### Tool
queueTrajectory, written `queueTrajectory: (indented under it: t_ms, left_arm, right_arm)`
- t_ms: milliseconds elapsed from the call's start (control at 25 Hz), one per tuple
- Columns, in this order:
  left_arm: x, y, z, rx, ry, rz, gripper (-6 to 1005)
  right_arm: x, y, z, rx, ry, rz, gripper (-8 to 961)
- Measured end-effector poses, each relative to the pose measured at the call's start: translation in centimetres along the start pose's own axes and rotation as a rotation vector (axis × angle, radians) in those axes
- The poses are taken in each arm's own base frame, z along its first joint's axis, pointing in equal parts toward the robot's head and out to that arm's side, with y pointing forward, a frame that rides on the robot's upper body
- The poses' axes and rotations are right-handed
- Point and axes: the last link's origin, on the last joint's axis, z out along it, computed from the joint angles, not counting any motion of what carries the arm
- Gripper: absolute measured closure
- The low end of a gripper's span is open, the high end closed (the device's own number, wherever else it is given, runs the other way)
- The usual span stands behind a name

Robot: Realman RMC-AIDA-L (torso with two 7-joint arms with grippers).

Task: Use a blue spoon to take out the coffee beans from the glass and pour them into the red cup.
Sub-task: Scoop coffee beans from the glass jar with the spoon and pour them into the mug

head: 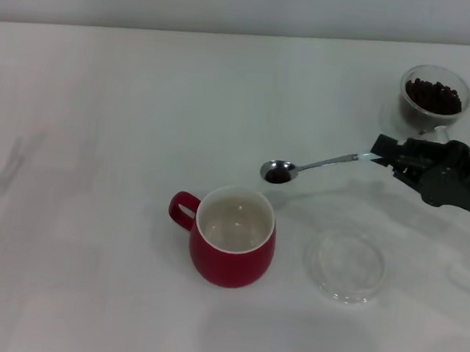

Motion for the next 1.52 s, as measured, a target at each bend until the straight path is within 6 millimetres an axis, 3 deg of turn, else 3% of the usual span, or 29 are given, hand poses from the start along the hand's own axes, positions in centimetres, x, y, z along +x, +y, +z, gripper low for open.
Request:
queueTrajectory:
  t_ms: [920,1520]
  left_arm:
    - [-0.1,0.1,-0.1,0.000,-0.003,-0.003,225]
    - [-0.3,0.0,-0.3,0.006,-0.014,-0.004,224]
  right_arm:
    - [1.9,0.4,4.3,-0.054,0.125,-0.022,741]
    - [1.4,0.3,3.6,-0.050,0.109,-0.149,737]
